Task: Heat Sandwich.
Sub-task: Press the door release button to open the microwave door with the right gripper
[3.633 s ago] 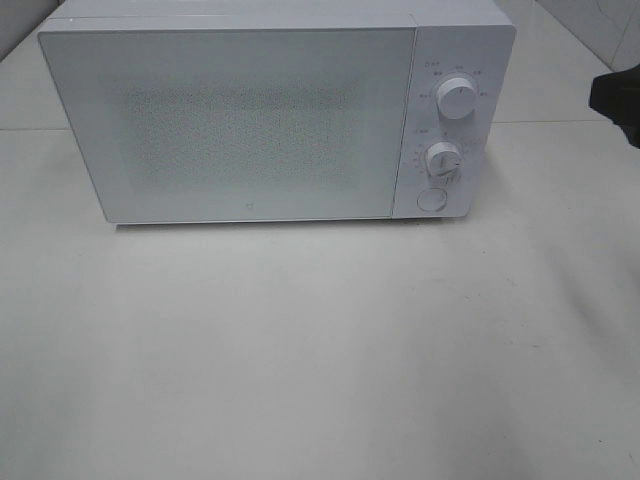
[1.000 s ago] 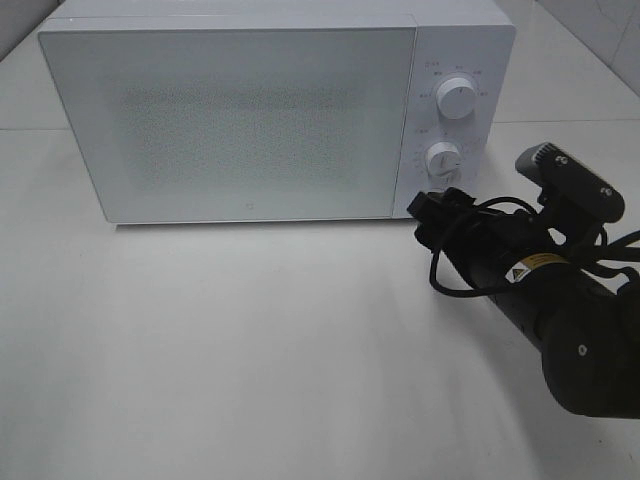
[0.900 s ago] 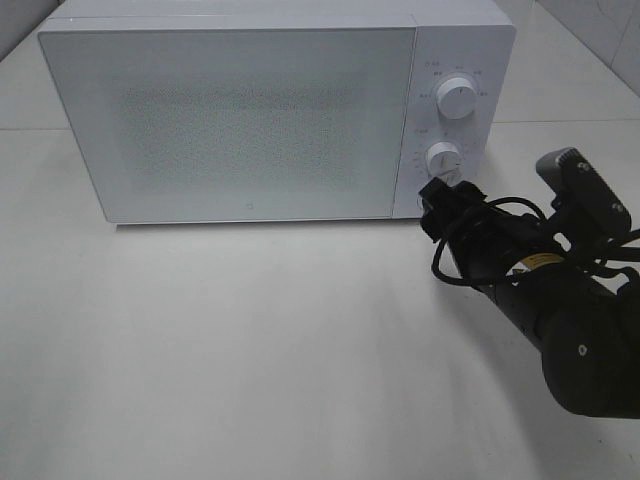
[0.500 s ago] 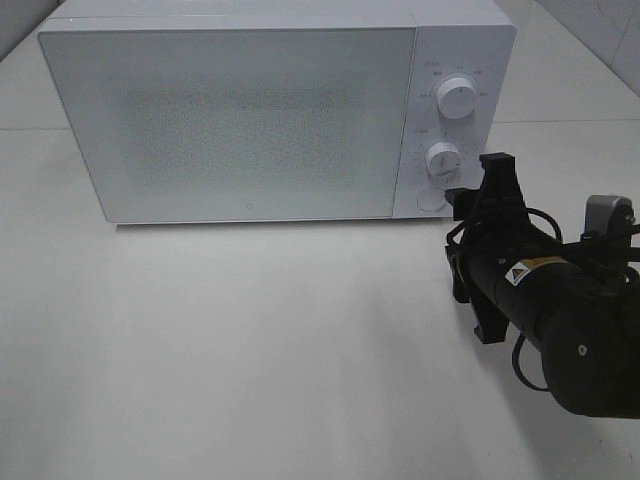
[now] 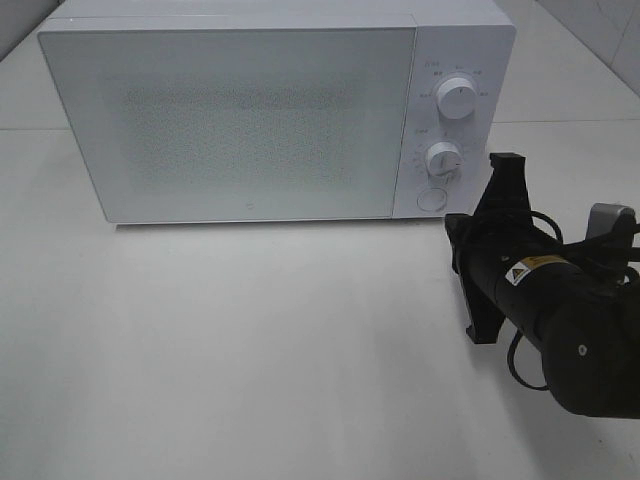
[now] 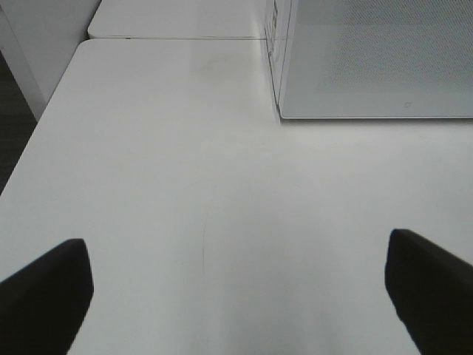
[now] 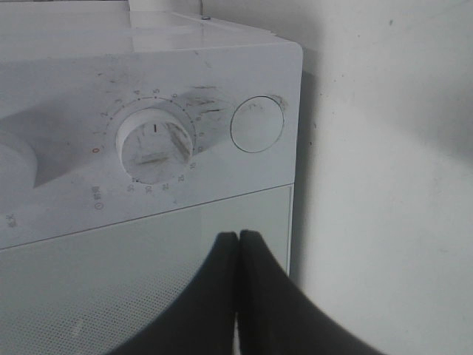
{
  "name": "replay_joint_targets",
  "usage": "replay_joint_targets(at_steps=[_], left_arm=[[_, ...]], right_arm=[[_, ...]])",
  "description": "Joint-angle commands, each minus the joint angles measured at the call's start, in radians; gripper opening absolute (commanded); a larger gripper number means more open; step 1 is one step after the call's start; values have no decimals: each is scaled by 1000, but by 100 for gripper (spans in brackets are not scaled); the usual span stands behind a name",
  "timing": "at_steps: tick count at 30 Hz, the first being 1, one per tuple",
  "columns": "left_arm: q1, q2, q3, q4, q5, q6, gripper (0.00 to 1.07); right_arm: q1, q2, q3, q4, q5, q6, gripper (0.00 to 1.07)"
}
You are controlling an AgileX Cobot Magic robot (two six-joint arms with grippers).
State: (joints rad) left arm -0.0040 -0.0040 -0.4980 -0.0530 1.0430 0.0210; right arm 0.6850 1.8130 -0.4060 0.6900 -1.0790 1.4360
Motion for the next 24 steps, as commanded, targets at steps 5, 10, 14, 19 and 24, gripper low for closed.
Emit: replay_joint_targets(at_steps=[5, 10, 14, 19, 24], left_arm=[[1, -23, 2, -1, -9, -9, 103], [1, -23, 2, -1, -9, -9, 103], [1, -23, 2, -1, -9, -9, 103], [1, -23, 2, -1, -9, -9, 103], [1, -23, 2, -1, -9, -9, 103]], right_arm=[[1, -4, -3, -5, -3, 10, 1], [1, -4, -15, -3, 12, 6, 1], [-23, -3, -39, -21, 51, -7, 1], [-79, -3, -78, -78, 106, -24, 1], [-117, -3, -115, -112, 194, -51, 1]])
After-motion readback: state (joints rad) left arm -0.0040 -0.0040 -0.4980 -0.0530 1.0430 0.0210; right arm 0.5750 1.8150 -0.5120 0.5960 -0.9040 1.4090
